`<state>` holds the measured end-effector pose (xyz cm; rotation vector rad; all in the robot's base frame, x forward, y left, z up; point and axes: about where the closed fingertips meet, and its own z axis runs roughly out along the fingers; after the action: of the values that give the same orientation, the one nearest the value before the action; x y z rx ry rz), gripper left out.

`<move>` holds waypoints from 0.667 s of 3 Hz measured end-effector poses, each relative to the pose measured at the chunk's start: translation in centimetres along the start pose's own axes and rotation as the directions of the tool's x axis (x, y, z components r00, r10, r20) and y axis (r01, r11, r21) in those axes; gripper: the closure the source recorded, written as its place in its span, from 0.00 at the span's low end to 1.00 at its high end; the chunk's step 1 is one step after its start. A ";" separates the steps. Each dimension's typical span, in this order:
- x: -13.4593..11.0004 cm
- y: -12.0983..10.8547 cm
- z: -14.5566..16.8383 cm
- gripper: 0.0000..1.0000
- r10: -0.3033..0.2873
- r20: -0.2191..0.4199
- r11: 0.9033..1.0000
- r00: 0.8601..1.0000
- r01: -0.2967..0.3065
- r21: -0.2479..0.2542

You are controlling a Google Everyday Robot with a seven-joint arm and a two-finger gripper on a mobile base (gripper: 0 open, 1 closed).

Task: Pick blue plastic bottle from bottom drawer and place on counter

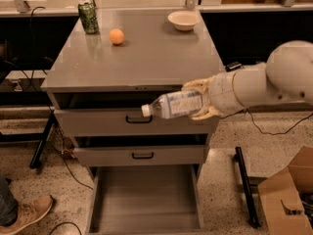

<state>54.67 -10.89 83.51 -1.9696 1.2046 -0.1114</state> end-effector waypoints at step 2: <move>1.4 -8.2 -2.3 1.00 0.092 0.039 0.996 0.995 -0.093 0.009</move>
Offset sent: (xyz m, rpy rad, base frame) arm 0.0957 -0.0120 0.0919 0.1503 0.1320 -0.0841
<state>60.21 -11.51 90.15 -1.8946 1.2655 -0.0327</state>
